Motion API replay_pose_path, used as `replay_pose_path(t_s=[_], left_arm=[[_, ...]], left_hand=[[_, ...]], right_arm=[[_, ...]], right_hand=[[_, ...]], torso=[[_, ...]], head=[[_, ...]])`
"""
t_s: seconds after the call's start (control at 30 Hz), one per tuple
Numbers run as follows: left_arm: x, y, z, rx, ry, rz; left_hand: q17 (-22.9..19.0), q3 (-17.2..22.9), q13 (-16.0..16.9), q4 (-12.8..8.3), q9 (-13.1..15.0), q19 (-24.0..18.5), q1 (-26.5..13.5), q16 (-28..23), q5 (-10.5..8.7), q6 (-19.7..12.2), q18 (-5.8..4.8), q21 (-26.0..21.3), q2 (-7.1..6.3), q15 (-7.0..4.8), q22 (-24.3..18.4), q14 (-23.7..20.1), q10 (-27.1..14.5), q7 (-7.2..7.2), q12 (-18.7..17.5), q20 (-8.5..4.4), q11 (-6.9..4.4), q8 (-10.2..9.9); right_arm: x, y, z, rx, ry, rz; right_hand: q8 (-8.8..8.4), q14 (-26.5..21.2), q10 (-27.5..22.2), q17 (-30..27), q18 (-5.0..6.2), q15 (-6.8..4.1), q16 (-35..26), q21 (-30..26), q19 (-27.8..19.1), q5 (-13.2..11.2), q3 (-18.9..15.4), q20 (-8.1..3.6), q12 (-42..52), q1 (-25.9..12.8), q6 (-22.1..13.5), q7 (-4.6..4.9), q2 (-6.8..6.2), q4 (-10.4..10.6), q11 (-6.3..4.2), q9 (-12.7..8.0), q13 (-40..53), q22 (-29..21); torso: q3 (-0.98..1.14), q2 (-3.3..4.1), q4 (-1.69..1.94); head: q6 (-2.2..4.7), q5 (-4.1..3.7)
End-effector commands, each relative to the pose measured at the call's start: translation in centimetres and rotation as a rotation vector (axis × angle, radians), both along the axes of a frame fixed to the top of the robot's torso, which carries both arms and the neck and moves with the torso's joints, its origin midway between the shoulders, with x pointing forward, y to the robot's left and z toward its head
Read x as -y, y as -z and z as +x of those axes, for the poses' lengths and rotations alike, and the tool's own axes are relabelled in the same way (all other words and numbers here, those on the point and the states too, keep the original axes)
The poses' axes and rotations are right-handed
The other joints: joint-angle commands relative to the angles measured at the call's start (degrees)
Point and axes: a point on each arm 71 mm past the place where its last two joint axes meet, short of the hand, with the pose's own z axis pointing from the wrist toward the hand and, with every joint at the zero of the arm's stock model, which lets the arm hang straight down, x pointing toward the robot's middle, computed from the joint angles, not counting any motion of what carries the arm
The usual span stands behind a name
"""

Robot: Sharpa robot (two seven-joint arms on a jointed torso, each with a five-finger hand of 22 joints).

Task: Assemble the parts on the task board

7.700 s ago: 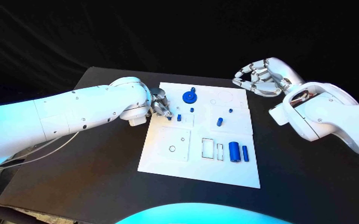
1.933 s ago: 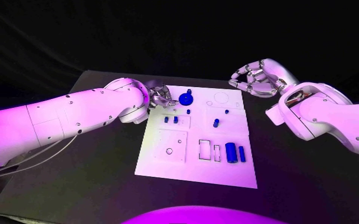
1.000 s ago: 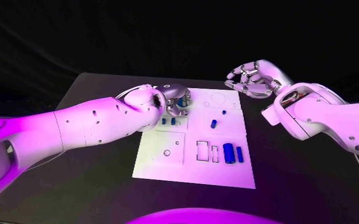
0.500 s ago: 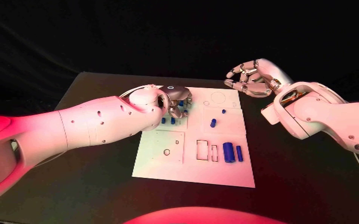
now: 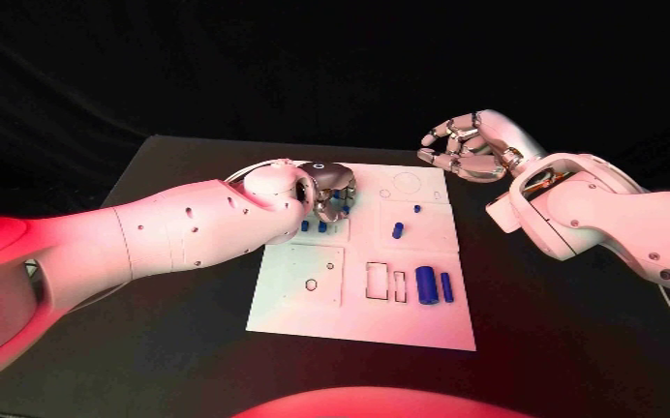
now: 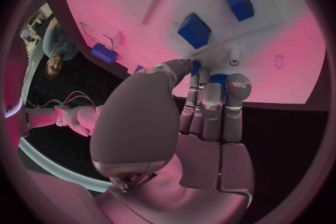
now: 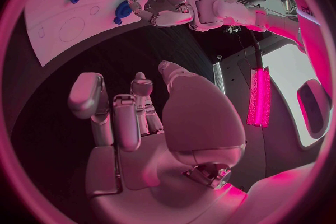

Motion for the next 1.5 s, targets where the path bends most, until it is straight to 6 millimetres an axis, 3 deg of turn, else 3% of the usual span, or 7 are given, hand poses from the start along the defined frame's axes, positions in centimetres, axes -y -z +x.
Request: replay_pose_path(t_s=[0.03, 0.53, 0.83, 1.1, 1.5], left_arm=[[0.2, 0.2, -0.1, -0.018, 0.002, 0.019], [0.5, 0.7, -0.1, -0.04, 0.003, 0.009], [0.4, 0.6, 0.0, -0.022, 0.0, -0.02], [0.0, 0.2, 0.0, 0.012, -0.013, -0.071], [-0.8, -0.9, -0.2, 0.038, -0.025, -0.146]], left_hand=[[0.1, 0.5, -0.2, -0.2, -0.1, 0.6, 0.8, 0.3, -0.28, 0.5, -0.7, 0.4, 0.01, 0.05, 0.3, 0.4, 0.5, 0.16, -0.4, 0.1, 0.06, -0.5], [1.1, 1.2, -0.7, -0.6, -0.4, 1.9, 0.7, 1.3, -0.6, 1.7, -1.08, 1.9, 0.53, 0.12, 2.3, 1.3, 2.0, 0.31, -0.8, 0.17, 0.07, -0.8], [2.1, 2.6, -1.7, -2.3, -0.6, 4.5, 1.1, 2.3, -0.81, 6.3, -1.74, 4.5, 1.83, -0.58, 5.6, 2.9, 7.1, -0.12, -2.7, -0.38, -0.66, -1.2], [1.1, 3.6, -3.1, -3.1, -1.5, 4.3, 0.3, 2.1, -0.8, 6.1, -1.75, 4.8, 1.1, -0.28, 5.8, 2.9, 7.6, 0.18, -6.5, -0.31, -0.24, -3.6], [0.9, 3.8, -3.5, -3.4, -1.6, 4.4, -0.2, 2.2, -0.88, 6.6, -1.78, 5.0, 0.86, -0.18, 6.1, 3.0, 8.5, 0.33, -7.7, -0.19, -0.13, -4.3]], right_arm=[[-0.1, -0.1, -0.1, 0.014, -0.012, -0.007], [-0.2, -0.1, -0.1, 0.013, -0.014, -0.007], [-0.2, -0.1, -0.1, 0.014, -0.013, -0.008], [-0.1, -0.1, 0.0, 0.015, -0.012, -0.008], [0.0, -0.1, 0.0, 0.02, -0.007, -0.01]], right_hand=[[0.26, 2.3, -0.5, 0.8, 0.59, -0.25, -0.2, -0.1, -0.5, 0.2, 0.4, 0.06, -0.2, 0.1, -0.3, 0.11, -0.15, 0.0, -0.01, 0.1, 0.0, 1.9], [0.32, 2.3, -0.4, 0.8, 0.59, -0.25, -0.2, -0.2, -0.5, 0.2, 0.4, 0.06, -0.2, 0.1, -0.3, 0.1, -0.14, 0.1, -0.02, 0.1, 0.0, 1.8], [0.39, 2.3, -0.3, 0.8, 0.57, -0.26, -0.2, -0.1, -0.4, 0.2, 0.4, 0.06, -0.1, 0.0, -0.3, 0.08, -0.12, 0.1, -0.03, 0.1, 0.0, 1.9], [0.39, 2.3, -0.3, 0.8, 0.57, -0.26, -0.2, -0.1, -0.4, 0.2, 0.4, 0.06, -0.1, 0.0, -0.3, 0.08, -0.12, 0.1, -0.03, 0.1, 0.0, 1.9], [0.39, 2.3, -0.3, 0.8, 0.57, -0.26, -0.2, -0.1, -0.4, 0.2, 0.4, 0.06, -0.1, 0.0, -0.3, 0.08, -0.12, 0.1, -0.03, 0.1, 0.0, 1.9]], torso=[[0.01, 0.02, 0.0], [0.04, -0.01, 0.03], [0.04, -0.03, 0.02], [0.04, -0.07, 0.01], [0.06, -0.19, 0.02]], head=[[-0.05, -0.07], [-0.23, -0.16], [-0.22, -0.15], [-0.13, -0.16], [0.4, -0.24]])
